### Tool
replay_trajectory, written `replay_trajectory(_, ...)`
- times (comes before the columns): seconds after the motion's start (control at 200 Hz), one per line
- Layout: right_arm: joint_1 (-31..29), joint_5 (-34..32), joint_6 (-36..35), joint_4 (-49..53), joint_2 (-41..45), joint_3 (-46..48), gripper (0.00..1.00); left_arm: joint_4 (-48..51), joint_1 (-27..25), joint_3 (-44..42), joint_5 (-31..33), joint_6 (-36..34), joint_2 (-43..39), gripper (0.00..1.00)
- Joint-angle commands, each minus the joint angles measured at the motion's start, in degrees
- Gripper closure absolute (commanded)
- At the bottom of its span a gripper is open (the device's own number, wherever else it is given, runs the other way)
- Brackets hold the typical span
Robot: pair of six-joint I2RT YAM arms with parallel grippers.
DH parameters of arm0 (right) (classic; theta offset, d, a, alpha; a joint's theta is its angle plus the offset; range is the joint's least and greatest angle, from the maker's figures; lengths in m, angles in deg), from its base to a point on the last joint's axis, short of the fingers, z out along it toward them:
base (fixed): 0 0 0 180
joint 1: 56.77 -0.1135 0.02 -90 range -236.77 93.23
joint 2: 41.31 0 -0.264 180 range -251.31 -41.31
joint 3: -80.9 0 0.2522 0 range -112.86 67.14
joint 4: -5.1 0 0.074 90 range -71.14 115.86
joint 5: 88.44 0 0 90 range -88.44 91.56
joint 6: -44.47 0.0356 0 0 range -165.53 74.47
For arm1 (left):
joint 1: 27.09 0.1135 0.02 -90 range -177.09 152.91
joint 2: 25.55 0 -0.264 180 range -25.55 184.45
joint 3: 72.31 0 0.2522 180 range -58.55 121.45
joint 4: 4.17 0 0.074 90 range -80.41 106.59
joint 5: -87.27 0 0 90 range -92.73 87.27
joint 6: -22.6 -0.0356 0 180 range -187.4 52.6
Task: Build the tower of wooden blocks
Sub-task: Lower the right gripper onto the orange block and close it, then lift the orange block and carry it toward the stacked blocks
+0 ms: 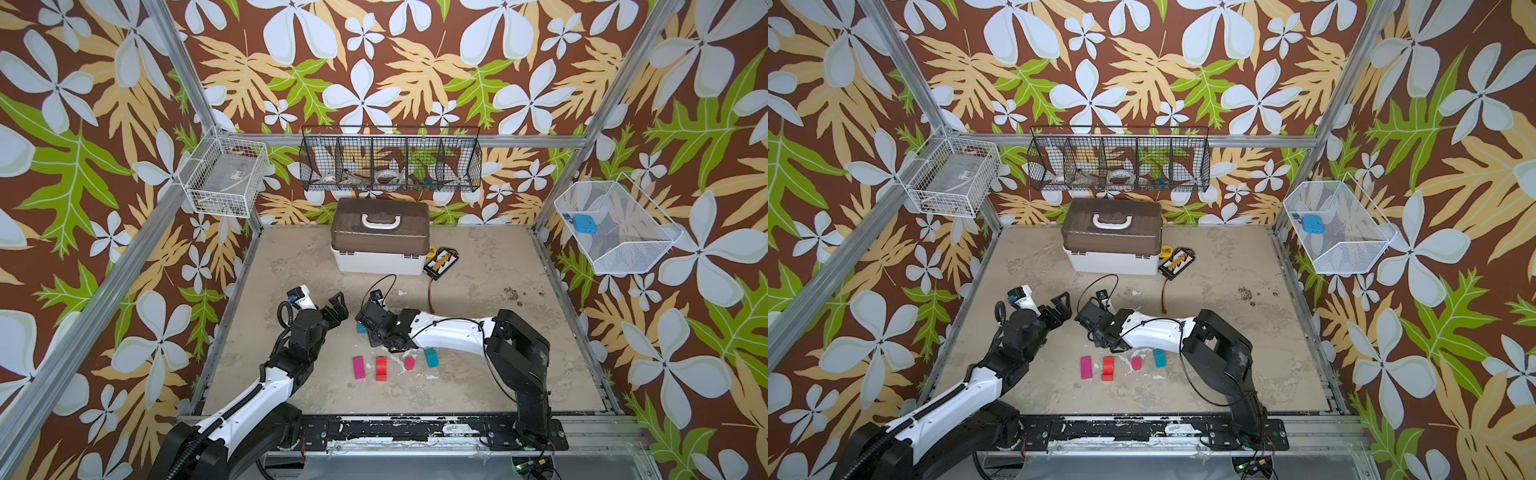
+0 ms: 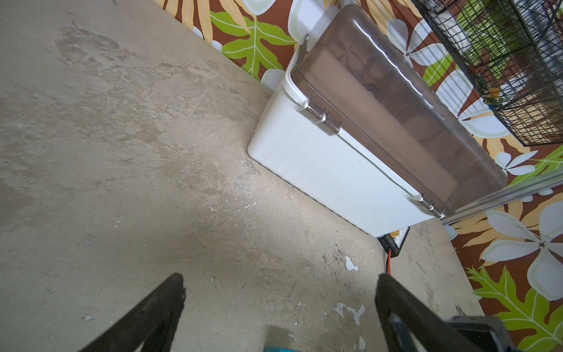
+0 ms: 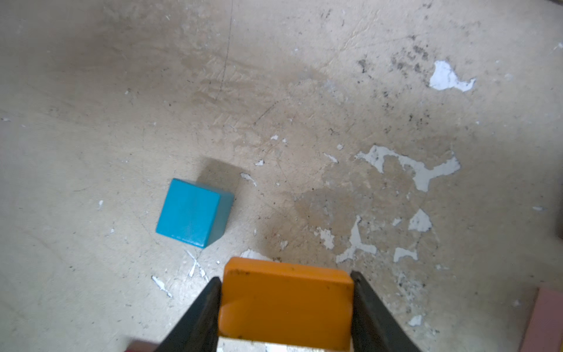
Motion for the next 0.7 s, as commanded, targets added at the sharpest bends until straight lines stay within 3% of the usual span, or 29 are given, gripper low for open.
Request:
replay_trajectory(0.0, -0.1, -2.5, 0.5, 1.5, 3.0, 1.7, 0.46, -0.9, 0.0, 0.5, -0.9, 0.0, 0.5, 0.01)
replay_trajectory(0.435, 0.2, -10.0, 3.5, 3.9, 23.7, 17.0, 0.46, -0.2, 0.0, 1.2, -0.8, -0.3, 1.5, 0.00)
replay_trajectory(0.696, 4.8, -9.9, 4.7, 2.9, 34.7, 27.7, 0.46, -0.4, 0.0, 1.4, -2.1, 0.1, 2.8, 0.00)
